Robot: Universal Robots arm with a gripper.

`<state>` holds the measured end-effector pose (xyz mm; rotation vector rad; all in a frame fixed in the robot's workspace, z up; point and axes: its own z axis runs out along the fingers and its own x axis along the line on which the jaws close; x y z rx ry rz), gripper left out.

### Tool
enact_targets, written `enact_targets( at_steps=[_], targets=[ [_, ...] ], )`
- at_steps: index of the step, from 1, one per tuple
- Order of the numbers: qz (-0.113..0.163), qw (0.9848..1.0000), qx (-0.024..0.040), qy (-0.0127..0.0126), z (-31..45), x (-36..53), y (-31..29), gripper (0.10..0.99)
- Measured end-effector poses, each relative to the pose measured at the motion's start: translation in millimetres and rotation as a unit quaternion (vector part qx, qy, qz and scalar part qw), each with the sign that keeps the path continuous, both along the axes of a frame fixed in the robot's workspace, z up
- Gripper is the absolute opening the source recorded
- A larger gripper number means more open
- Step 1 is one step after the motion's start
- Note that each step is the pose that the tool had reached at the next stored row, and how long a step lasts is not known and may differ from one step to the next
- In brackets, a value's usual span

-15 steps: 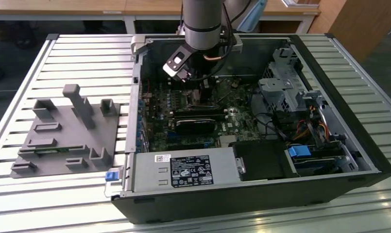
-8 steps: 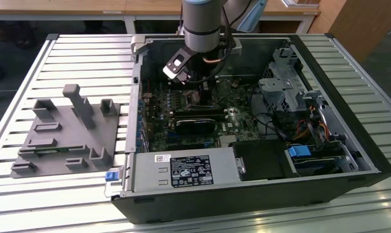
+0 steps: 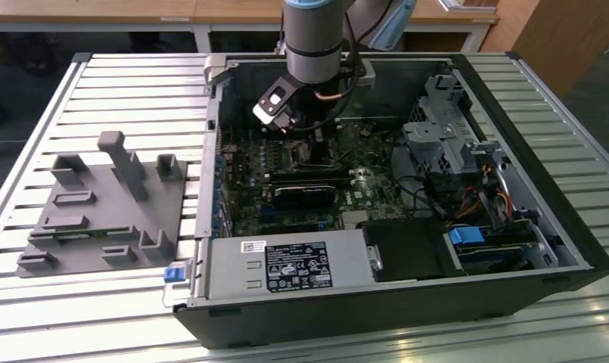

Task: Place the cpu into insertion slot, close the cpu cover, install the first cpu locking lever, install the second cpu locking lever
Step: 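Place the cpu into insertion slot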

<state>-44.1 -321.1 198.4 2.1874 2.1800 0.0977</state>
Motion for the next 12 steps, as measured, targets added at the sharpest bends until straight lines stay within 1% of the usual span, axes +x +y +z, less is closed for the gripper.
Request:
enact_targets(
  at_steps=[4,9,12],
  targets=[
    [-0.001,1.0000,0.0000,0.0000,-1.9,-0.1,0.4,0.537],
    [-0.001,1.0000,-0.0001,0.0000,-4.5,-0.1,2.8,0.537],
    [-0.001,1.0000,-0.0001,0.0001,-5.0,-0.1,2.9,0.537]
  ],
)
